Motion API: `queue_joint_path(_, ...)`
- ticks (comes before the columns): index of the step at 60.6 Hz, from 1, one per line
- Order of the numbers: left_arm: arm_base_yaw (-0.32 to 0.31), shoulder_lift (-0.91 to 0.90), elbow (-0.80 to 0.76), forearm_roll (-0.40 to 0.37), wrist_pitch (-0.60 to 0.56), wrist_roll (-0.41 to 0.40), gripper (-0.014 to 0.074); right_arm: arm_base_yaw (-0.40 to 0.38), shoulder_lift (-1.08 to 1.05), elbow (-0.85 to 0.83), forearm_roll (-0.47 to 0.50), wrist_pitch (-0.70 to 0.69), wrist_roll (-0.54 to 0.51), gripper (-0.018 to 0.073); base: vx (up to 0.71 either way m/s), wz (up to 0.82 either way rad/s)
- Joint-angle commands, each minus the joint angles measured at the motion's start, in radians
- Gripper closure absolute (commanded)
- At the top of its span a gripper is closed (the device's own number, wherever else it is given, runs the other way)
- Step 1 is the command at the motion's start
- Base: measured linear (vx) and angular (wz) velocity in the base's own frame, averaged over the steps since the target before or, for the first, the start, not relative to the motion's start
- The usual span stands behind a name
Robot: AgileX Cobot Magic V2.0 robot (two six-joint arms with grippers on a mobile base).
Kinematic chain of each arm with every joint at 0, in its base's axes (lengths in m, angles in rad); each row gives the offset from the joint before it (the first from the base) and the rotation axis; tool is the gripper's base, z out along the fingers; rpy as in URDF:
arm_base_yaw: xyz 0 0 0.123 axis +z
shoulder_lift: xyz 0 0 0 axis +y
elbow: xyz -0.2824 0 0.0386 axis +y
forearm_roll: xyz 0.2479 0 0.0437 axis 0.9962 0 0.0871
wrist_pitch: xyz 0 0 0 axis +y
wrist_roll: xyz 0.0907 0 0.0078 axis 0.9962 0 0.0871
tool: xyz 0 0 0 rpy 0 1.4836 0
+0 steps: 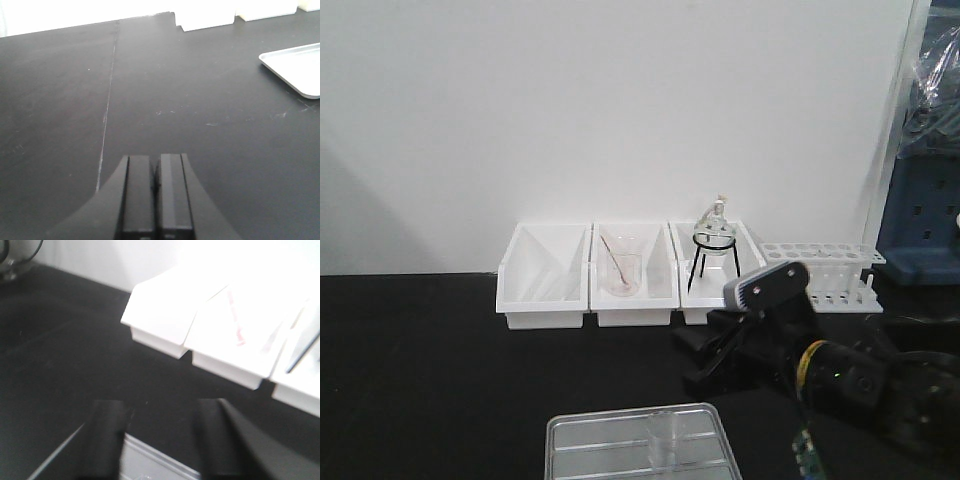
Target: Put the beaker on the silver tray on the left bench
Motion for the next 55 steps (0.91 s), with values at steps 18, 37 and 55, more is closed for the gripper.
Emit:
queue_joint_path(18,-0.004,-0.007,0.020,-0.003,-0.075,-0.002,0.0595,-0.001,-0.625,0.221,-0.369,0.137,0.377,0.0574,0.00,0.00)
queue_joint_path(37,-0.004,-0.007,0.020,-0.003,-0.075,-0.002,0.0595,-0.001,-0.941,0.335,-0.374,0.135,0.375,0.0573,0.00,0.00)
queue_joint_path(55,-0.004,-0.007,0.020,-0.003,-0.075,-0.002,0.0595,-0.001,-1.064,0.337,-0.335,0.082,0.402,0.0573,0.00,0.00)
